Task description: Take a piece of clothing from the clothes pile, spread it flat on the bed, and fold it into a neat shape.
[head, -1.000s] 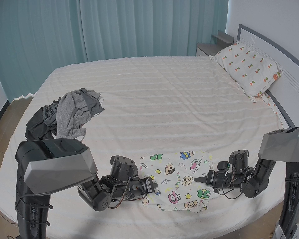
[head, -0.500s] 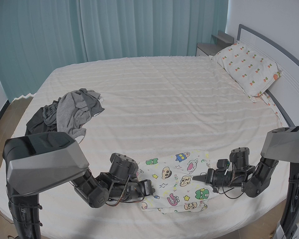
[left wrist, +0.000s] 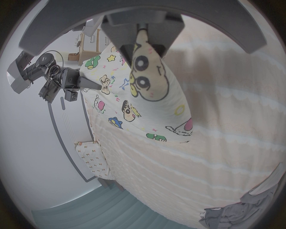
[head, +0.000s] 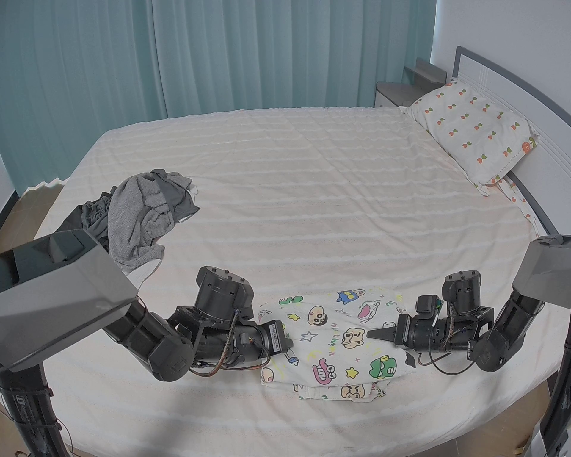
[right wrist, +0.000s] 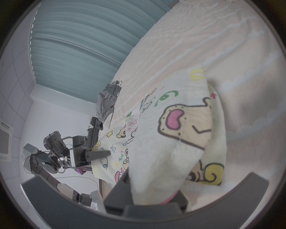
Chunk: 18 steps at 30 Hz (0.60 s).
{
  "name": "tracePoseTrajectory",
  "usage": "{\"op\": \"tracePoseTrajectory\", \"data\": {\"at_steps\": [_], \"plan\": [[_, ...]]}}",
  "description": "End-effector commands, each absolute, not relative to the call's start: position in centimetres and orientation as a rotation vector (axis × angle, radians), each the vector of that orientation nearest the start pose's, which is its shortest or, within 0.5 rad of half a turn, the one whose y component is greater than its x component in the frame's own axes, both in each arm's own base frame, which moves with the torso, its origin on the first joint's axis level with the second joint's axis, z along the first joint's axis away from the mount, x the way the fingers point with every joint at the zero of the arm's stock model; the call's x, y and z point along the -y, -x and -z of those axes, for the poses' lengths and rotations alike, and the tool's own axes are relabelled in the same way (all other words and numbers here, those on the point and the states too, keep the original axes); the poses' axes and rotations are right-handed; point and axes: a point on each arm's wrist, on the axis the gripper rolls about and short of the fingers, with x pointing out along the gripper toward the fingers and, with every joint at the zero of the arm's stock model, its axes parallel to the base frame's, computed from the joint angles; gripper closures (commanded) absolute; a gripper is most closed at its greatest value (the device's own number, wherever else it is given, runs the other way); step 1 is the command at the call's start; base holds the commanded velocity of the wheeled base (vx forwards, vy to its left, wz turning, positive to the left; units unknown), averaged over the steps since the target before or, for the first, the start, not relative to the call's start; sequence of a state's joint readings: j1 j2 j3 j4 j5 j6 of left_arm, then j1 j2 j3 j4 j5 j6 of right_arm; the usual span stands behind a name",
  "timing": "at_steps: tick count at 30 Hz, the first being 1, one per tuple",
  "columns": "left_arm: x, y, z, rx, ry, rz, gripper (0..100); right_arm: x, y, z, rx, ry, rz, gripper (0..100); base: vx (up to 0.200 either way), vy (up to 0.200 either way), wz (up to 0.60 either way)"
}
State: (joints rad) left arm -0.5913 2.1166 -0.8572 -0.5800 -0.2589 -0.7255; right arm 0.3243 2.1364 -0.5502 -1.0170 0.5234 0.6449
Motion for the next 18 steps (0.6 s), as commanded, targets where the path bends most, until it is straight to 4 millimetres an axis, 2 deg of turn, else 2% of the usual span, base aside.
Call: {"op": "tracePoseTrajectory", "data": {"at_steps": [1,18], "plan": [[20.3,-29.3,-5.6,-0.933,0.543,0.532,100,-11.6,-29.6,-2.7,-0.824,-0.64,-0.625,100,0.0,0.2,0.0],[19.6,-28.4,-5.7,-0.933,0.532,0.494,100,-12.7,-29.5,-2.6,-0.831,-0.627,-0.659,100,0.0,0.2,0.0]]}}
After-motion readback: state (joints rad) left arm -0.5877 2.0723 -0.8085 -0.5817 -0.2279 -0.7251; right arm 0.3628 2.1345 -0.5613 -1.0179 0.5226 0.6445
